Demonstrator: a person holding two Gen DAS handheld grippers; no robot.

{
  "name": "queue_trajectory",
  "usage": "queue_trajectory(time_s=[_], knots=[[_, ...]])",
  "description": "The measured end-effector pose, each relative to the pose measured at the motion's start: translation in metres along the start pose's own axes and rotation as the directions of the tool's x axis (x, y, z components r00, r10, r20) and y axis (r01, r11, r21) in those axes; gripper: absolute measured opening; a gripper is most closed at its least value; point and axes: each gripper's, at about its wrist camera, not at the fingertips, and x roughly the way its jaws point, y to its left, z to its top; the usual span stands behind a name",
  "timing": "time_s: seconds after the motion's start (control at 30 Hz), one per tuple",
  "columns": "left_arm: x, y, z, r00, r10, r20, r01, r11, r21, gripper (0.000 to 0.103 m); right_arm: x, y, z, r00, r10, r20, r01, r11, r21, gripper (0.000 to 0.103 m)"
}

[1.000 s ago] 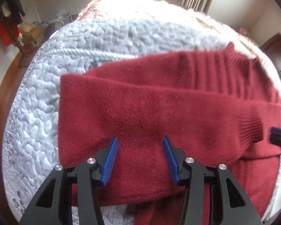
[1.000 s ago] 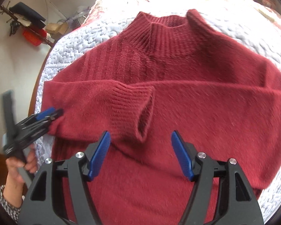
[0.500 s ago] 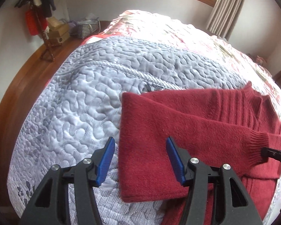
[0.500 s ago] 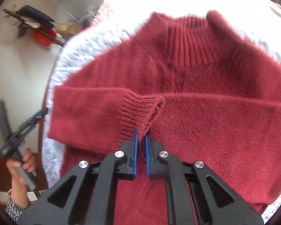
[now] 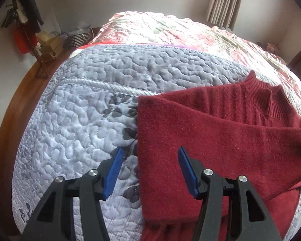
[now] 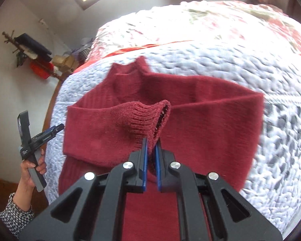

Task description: Fold small clothes

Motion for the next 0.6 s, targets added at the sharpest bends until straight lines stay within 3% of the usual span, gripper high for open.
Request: queue_trajectory(time_s=[0.23,0.3,0.33,0.37,0.43,0.5,0.6], knots=[[0.034,-0.040,-0.005,0.996,0.070,-0.063,-0.064,0.993,0.096,0.057,0.021,-0.063,-0.018,0.997,-0.042,-0.062,0.048,0.993,0.109,0.006],[0.044,-0.045,-0.007,0.992,0.102,-0.076,-0.092,0.988,0.120,0.058,0.039,-0.072,-0.022,0.991,-0.082,-0.107,0.094,0.989,0.111,0.013],[0.047,-0.048,-0.007,0.991,0.114,-0.076,-0.104,0.986,0.132,0.058,0.045,-0.074,-0.024,0.987,-0.104,-0.121,0.117,0.987,0.108,0.020],[0.047,-0.049,-0.006,0.990,0.120,-0.075,-0.109,0.985,0.137,0.058,0.045,-0.076,-0.025,0.987,-0.105,-0.122,0.119,0.987,0.112,0.020],[0.039,-0.049,-0.004,0.991,0.115,-0.071,-0.105,0.986,0.129,0.057,0.035,-0.077,-0.026,0.991,-0.095,-0.096,0.106,0.986,0.126,0.021],[0.021,-0.051,-0.001,0.997,0.070,-0.034,-0.066,0.992,0.108,0.057,0.013,-0.071,-0.027,0.990,-0.139,-0.040,0.142,0.983,0.112,0.022],[-0.002,-0.066,0.001,1.000,0.003,0.013,-0.005,0.992,0.128,0.059,-0.008,-0.055,-0.023,0.994,-0.106,0.021,0.104,0.992,0.067,0.027]])
